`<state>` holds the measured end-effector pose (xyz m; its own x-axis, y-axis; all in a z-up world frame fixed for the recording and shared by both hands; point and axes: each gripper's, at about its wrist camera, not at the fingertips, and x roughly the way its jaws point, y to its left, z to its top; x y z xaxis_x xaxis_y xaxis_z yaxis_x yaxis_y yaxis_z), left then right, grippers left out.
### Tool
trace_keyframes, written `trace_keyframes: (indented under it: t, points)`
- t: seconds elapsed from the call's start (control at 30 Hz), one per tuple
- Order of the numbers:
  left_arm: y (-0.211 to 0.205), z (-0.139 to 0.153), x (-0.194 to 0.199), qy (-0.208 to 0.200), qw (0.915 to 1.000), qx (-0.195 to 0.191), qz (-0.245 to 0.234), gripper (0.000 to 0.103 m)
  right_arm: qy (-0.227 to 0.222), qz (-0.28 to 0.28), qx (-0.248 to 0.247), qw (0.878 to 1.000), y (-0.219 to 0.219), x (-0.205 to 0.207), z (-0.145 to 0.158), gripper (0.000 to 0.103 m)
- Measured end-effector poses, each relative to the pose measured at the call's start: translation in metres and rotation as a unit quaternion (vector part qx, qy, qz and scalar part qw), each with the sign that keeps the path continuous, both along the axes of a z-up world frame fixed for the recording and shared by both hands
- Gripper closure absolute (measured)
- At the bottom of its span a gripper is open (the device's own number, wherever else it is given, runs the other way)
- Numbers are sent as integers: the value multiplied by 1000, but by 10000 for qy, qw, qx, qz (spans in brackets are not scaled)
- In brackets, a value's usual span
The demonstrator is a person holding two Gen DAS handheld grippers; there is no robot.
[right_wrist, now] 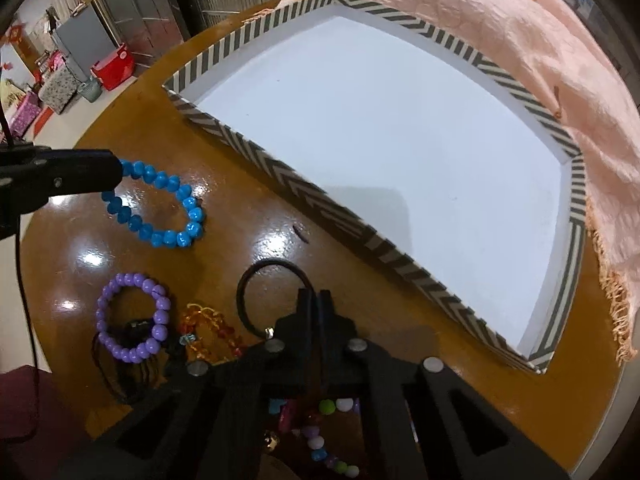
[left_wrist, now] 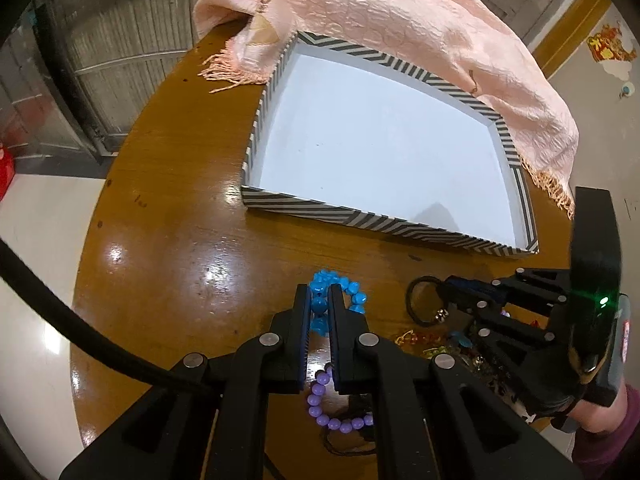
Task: Organize jewelry
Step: 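Grasp the blue beaded bracelet with the left tool while the right tool grasps the black hair tie, then carry both items into the striped tray and open both tools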
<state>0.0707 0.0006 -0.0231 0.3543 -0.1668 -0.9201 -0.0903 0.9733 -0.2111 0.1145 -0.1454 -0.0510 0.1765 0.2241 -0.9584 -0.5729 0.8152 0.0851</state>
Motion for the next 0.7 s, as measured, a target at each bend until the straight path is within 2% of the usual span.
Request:
trace_keyframes:
  t: [0.23, 0.47, 0.57, 0.7]
  points:
    - [8, 19, 2, -96, 10000, 19, -8, 95, -275, -177, 571, 9978, -11, 5, 44, 103]
    - [12, 52, 14, -355, 9992, 10, -208, 95, -587, -472, 1099, 9911, -22, 18, 86, 103]
    - [13, 57, 18, -396, 9989, 20, -269, 95, -583, -644, 1244, 9884, -29, 18, 87, 103]
    - [15, 45, 17, -250, 9991, -122, -304, 95, -386, -589, 1124, 9912, -24, 10, 68, 103]
